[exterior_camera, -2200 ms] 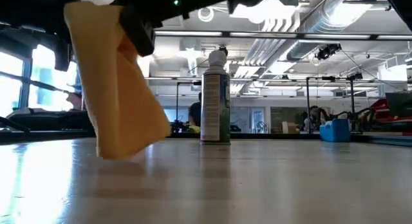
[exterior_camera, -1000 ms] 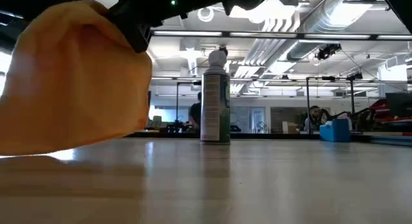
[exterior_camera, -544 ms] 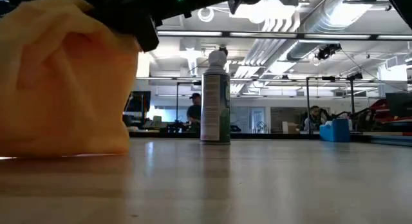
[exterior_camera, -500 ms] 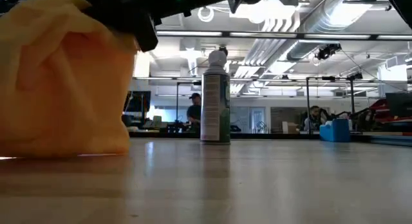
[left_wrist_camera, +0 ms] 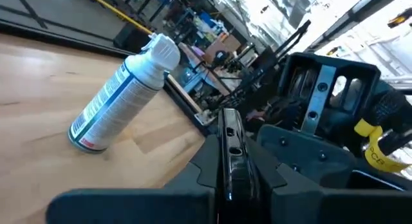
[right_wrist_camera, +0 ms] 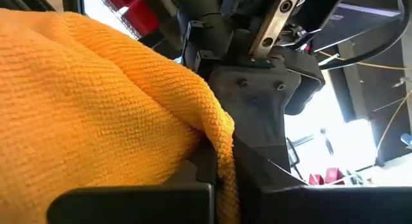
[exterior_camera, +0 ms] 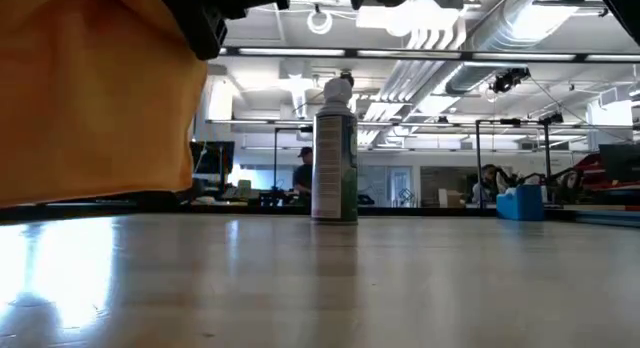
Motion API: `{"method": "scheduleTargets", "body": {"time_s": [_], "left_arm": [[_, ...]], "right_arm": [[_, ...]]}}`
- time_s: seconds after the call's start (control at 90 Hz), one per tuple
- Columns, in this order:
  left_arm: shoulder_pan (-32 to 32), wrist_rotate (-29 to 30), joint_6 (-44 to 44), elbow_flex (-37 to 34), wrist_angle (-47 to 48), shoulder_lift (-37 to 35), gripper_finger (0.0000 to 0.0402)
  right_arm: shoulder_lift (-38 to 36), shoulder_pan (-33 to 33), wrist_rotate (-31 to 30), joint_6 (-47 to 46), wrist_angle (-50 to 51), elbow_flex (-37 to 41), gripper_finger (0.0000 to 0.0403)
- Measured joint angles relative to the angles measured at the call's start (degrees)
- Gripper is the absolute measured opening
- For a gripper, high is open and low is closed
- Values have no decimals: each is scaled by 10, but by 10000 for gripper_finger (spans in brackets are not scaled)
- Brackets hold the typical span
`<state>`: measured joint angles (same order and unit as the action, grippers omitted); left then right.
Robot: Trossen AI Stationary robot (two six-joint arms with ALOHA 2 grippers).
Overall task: Apply microfiber cloth
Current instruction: Wipe the front of the cellphone with the yellow microfiber cloth
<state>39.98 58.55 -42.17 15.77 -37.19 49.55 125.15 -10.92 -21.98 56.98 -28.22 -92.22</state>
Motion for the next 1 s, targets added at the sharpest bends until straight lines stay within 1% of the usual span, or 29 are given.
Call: {"method": "scheduleTargets", "body": {"time_s": [0.122, 0.189, 0.422, 0.6, 0.7, 0.867, 0.933, 1.0], "left_arm": [[11, -8, 36, -1, 9, -32, 12], [17, -8, 59, -1, 9, -49, 12], [41, 0, 94, -1, 35, -100, 12], [57, 18, 88, -1, 55, -105, 12], [59, 17, 70, -1, 72, -105, 12], [59, 12, 46, -1, 94, -104, 12], [59, 10, 47, -1, 92, -105, 12], [59, 10, 50, -1, 93, -105, 12]], "right_arm": [[-4, -1, 53, -30, 33, -3, 0], [-5, -5, 72, -45, 51, -3, 0], [-2, -19, 87, -55, 70, -1, 0], [-6, -15, 49, -36, 55, 1, 0], [-10, -10, 31, -5, 26, 1, 0], [-17, -7, -29, 62, -23, 1, 0], [-17, -7, -38, 81, -27, 1, 0], [-17, -7, -39, 80, -26, 1, 0]]}}
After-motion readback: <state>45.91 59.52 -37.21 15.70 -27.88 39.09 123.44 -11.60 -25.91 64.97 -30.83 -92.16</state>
